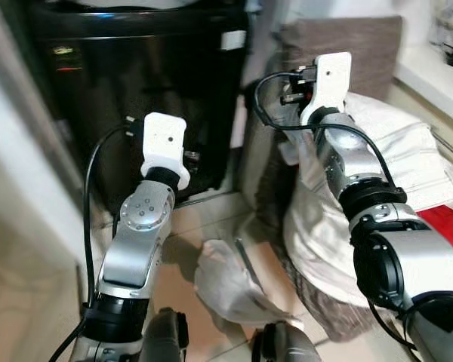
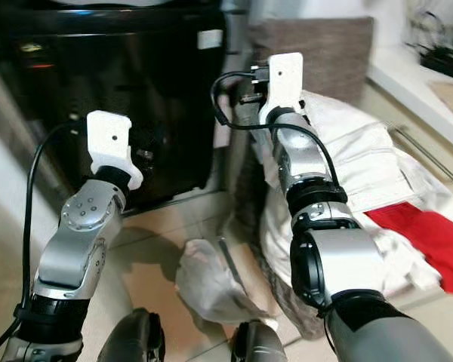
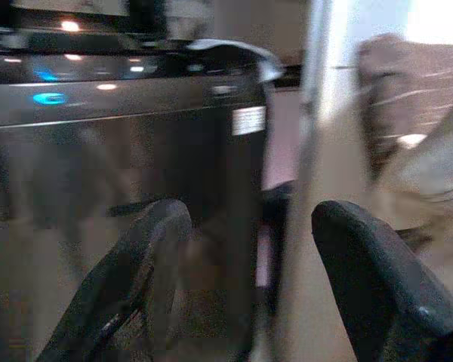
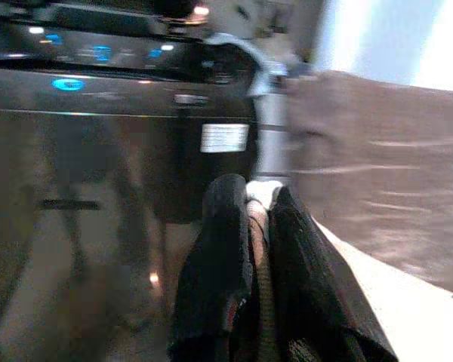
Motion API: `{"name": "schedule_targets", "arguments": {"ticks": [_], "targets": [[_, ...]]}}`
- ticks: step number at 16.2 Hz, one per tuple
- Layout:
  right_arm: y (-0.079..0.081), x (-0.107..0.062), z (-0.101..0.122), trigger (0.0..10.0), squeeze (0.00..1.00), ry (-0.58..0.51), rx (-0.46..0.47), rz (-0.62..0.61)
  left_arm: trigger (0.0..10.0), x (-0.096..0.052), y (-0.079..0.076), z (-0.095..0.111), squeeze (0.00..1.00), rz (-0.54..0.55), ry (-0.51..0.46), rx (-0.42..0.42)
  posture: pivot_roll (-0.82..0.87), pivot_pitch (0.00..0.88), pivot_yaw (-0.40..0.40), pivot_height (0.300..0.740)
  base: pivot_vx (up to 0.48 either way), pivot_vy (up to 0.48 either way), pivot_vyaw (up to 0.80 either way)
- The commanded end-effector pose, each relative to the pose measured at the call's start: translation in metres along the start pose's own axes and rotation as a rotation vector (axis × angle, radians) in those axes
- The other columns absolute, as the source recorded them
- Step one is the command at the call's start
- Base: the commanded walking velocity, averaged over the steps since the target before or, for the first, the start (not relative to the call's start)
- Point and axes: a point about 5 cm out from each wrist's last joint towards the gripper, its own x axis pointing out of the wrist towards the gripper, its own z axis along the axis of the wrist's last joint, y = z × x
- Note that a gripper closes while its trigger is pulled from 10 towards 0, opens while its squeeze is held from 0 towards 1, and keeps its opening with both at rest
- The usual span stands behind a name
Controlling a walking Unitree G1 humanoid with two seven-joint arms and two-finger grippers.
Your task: Clothes washing
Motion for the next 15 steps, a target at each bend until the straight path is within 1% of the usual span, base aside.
{"name": "schedule_targets", "arguments": {"ticks": [1,3,5,8,11,12,13,14,15], "targets": [[0.003,-0.001,-0.001,0.0,0.0,-0.025,-0.001,0.028,10.0,-0.003,-0.002,-0.005,0.0,0.021,0.022,0.037,0.14,0.0,-0.106,0.699,0.0,0.0,0.55],[0.01,-0.01,-0.024,0.0,0.0,0.021,0.012,0.051,10.0,-0.007,0.004,-0.009,0.0,0.094,0.034,0.104,0.15,0.007,-0.102,0.699,0.0,0.0,0.55],[0.015,-0.012,-0.029,0.0,0.0,0.021,0.015,0.071,10.0,-0.007,0.004,-0.009,0.0,0.109,0.032,0.111,0.15,0.011,-0.1,0.699,0.0,0.0,0.53],[0.022,-0.011,-0.019,0.0,0.0,-0.057,0.019,0.11,10.0,-0.007,0.003,-0.008,0.0,0.12,0.025,0.134,0.14,0.015,-0.098,0.699,0.0,0.0,0.5],[0.016,-0.011,-0.021,0.0,0.0,-0.038,0.014,0.077,10.0,-0.006,0.001,-0.008,0.0,0.114,0.022,0.147,0.15,0.012,-0.099,0.711,0.0,0.0,0.45],[0.009,-0.013,-0.029,0.0,0.0,-0.001,0.005,0.041,10.0,-0.005,0.001,-0.007,0.0,0.093,0.014,0.164,0.15,0.012,-0.099,0.724,0.0,0.0,0.43],[0.006,-0.015,-0.034,0.0,0.0,0.02,-0.008,0.019,10.0,-0.005,0.0,-0.006,0.0,0.084,0.012,0.167,0.14,0.013,-0.091,0.733,0.0,0.0,0.42],[0.0,-0.018,-0.039,0.0,0.0,0.05,-0.023,-0.042,10.0,-0.005,-0.001,-0.007,0.0,0.073,0.014,0.168,0.14,0.013,-0.091,0.733,0.0,0.0,0.5],[-0.006,-0.02,-0.044,0.0,0.0,0.081,-0.032,-0.092,10.0,-0.005,-0.002,-0.007,0.0,0.065,0.015,0.178,0.13,0.016,-0.085,0.733,0.0,0.0,0.0]]}}
